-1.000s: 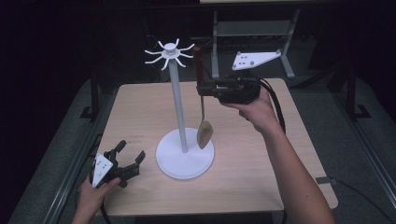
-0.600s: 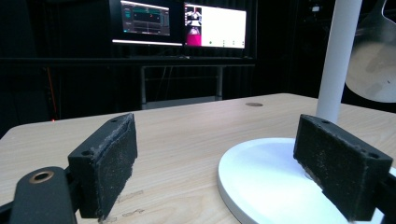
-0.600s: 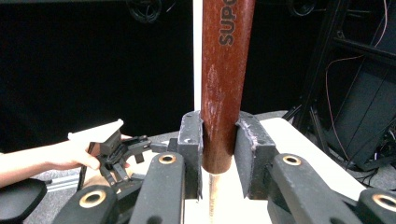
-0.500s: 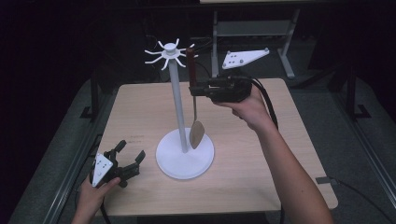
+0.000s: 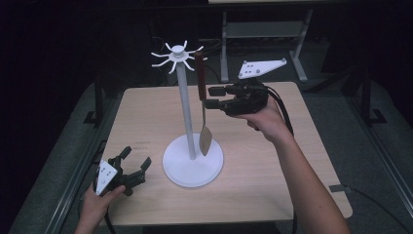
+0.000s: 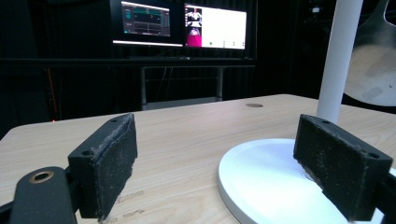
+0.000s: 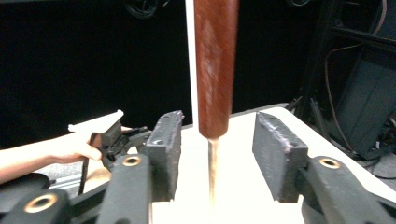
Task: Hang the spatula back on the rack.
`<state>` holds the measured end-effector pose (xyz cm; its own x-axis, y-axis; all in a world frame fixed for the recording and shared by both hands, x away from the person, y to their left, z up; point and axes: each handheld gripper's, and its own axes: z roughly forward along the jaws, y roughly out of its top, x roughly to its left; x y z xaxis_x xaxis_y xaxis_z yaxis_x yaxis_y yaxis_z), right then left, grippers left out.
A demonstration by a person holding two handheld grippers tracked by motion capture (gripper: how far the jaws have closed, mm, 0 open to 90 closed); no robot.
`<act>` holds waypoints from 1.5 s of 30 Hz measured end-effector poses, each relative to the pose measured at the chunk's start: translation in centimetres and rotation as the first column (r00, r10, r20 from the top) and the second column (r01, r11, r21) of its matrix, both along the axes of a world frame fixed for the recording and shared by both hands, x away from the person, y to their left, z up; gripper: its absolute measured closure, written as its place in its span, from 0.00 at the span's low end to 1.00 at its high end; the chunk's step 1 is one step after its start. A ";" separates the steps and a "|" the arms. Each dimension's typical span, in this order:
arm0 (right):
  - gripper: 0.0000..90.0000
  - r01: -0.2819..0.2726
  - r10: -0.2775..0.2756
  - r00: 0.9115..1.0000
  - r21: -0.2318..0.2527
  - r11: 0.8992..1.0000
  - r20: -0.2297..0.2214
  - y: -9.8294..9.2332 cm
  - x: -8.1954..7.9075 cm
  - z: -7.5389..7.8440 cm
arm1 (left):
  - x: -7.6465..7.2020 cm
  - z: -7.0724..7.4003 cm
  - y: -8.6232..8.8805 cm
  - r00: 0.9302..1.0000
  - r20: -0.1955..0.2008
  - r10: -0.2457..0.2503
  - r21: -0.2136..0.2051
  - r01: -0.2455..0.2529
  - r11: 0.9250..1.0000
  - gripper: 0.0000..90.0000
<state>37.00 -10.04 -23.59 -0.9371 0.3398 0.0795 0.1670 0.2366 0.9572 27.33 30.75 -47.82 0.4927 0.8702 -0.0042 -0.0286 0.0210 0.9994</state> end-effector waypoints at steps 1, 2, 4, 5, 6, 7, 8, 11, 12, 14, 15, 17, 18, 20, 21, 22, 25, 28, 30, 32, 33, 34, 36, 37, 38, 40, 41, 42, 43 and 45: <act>0.53 0.007 -0.007 1.000 0.001 1.000 0.002 -0.2 0.0 -0.1 | 0.0 0.0 0.0 1.000 0.000 0.000 -0.001 0.000 1.000 0.15; 0.51 0.016 -0.016 1.000 0.005 1.000 0.002 -0.5 0.0 -0.2 | 0.0 0.0 0.0 1.000 0.000 0.000 0.000 0.000 1.000 0.15; 0.47 0.038 -0.038 0.999 0.002 0.999 -0.002 -1.1 -0.1 -0.5 | 0.0 0.0 -0.1 1.000 0.004 -0.001 -0.001 0.001 1.000 0.15; 0.46 0.045 -0.045 0.999 0.000 0.999 0.003 -1.3 -0.1 -0.6 | 0.0 0.0 -0.1 1.000 0.004 -0.001 0.000 0.001 1.000 0.15; 0.45 0.053 -0.053 0.999 -0.005 0.999 -0.001 -1.5 -0.2 -0.7 | 0.0 0.0 -0.1 1.000 0.006 -0.001 0.002 0.001 1.000 0.15; 0.43 0.072 -0.072 0.997 -0.014 0.997 0.001 -2.1 -0.3 -1.1 | 0.0 0.0 -0.1 1.000 0.006 -0.002 0.003 0.002 1.000 0.15; 0.43 0.072 -0.072 0.997 -0.014 0.997 0.001 -2.1 -0.3 -1.1 | 0.0 0.0 -0.1 1.000 0.007 -0.001 0.005 0.001 1.000 0.15; 0.41 0.103 -0.103 0.995 -0.020 0.995 -0.001 -2.9 -0.5 -1.6 | 0.0 0.0 -0.1 1.000 0.006 -0.001 0.005 0.001 1.000 0.15; 0.40 0.111 -0.111 0.994 -0.026 0.993 -0.001 -3.2 -0.5 -1.8 | 0.0 0.0 -0.1 1.000 0.006 -0.001 0.006 0.001 1.000 0.15; 0.40 0.127 -0.127 0.992 -0.032 0.991 -0.007 -3.8 -0.7 -2.3 | 0.0 0.0 -0.1 1.000 0.007 -0.001 0.006 0.001 1.000 0.15; 0.39 0.132 -0.133 0.991 -0.033 0.991 -0.008 -4.0 -0.7 -2.4 | 0.0 0.0 -0.1 1.000 0.007 -0.001 0.005 0.001 1.000 0.15; 0.39 0.144 -0.144 0.989 -0.040 0.989 -0.014 -4.5 -0.8 -2.8 | 0.0 0.0 -0.1 1.000 0.008 0.000 0.004 0.000 1.000 0.15; 0.38 0.150 -0.151 0.988 -0.043 0.988 -0.018 -4.8 -0.8 -3.0 | 0.0 0.0 -0.1 1.000 0.009 0.000 0.002 0.000 1.000 0.15; 0.38 0.159 -0.160 0.987 -0.046 0.986 -0.019 -5.2 -0.9 -3.3 | 0.0 0.0 -0.1 1.000 0.008 0.001 0.000 -0.001 1.000 0.15; 0.37 0.166 -0.167 0.986 -0.046 0.985 -0.021 -5.4 -0.9 -3.5 | 0.0 0.0 -0.1 1.000 0.008 0.001 -0.002 -0.001 1.000 0.15; 0.37 0.174 -0.175 0.984 -0.049 0.984 -0.024 -5.7 -1.0 -3.8 | 0.0 0.0 0.0 1.000 0.007 0.002 -0.001 -0.002 1.000 0.15; 0.36 0.192 -0.194 0.981 -0.055 0.980 -0.027 -6.3 -1.1 -4.4 | 0.0 0.0 0.0 1.000 0.007 0.002 0.000 -0.002 1.000 0.15; 0.35 0.209 -0.211 0.977 -0.061 0.976 -0.031 -6.9 -1.2 -5.0 | 0.0 0.0 -0.1 1.000 0.007 0.003 -0.002 -0.003 1.000 0.15; 0.34 0.223 -0.225 0.974 -0.065 0.973 -0.035 -7.2 -1.3 -5.5 | 0.0 0.0 -0.1 1.000 0.007 0.003 -0.002 -0.003 1.000 0.15; 0.33 0.236 -0.239 0.970 -0.069 0.969 -0.038 -7.7 -1.4 -6.0 | 0.0 0.0 0.0 1.000 0.004 0.004 -0.001 -0.004 1.000 0.15; 0.33 0.244 -0.247 0.968 -0.072 0.967 -0.039 -7.9 -1.4 -6.3 | 0.0 0.0 -0.1 1.000 0.001 0.005 -0.006 -0.005 1.000 0.15; 0.32 0.252 -0.256 0.966 -0.078 0.965 -0.044 -8.1 -1.4 -6.5 | 0.0 0.0 -0.1 1.000 0.002 0.005 -0.006 -0.005 1.000 0.15; 0.32 0.268 -0.272 0.961 -0.082 0.960 -0.047 -8.5 -1.5 -7.1 | 0.0 0.0 -0.1 1.000 0.003 0.003 -0.007 -0.003 1.000 0.15; 0.31 0.272 -0.277 0.960 -0.083 0.959 -0.052 -8.6 -1.6 -7.3 | 0.0 0.0 -0.1 1.000 0.003 0.003 -0.005 -0.003 1.000 0.15; 0.31 0.279 -0.285 0.957 -0.089 0.956 -0.052 -8.9 -1.6 -7.6 | 0.0 0.0 0.0 1.000 0.006 0.002 0.003 -0.002 1.000 0.15; 0.30 0.294 -0.300 0.952 -0.097 0.951 -0.058 -9.4 -1.7 -8.3 | 0.0 0.0 0.0 1.000 0.003 0.003 0.004 -0.003 1.000 0.15; 0.30 0.298 -0.305 0.950 -0.102 0.949 -0.062 -9.5 -1.8 -8.6 | 0.0 0.0 0.0 1.000 0.003 0.003 0.002 -0.003 1.000 0.15; 0.30 0.304 -0.313 0.947 -0.112 0.946 -0.069 -9.8 -1.8 -9.0 | 0.0 0.0 0.0 1.000 0.003 0.003 0.005 -0.003 1.000 0.15; 0.30 0.313 -0.322 0.944 -0.116 0.943 -0.069 -10.1 -1.9 -9.3 | 0.0 0.0 0.0 1.000 -0.001 0.004 -0.001 -0.004 1.000 0.15; 0.30 0.325 -0.336 0.939 -0.121 0.938 -0.080 -10.6 -2.0 -10.0 | 0.0 0.0 0.0 1.000 -0.001 0.004 -0.001 -0.004 1.000 0.15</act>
<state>34.95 -20.61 -33.56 -0.7598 0.6404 0.1121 0.3439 0.2496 0.9052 27.31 30.74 -47.84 0.4890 0.8723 -0.0052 -0.0278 0.0215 0.9994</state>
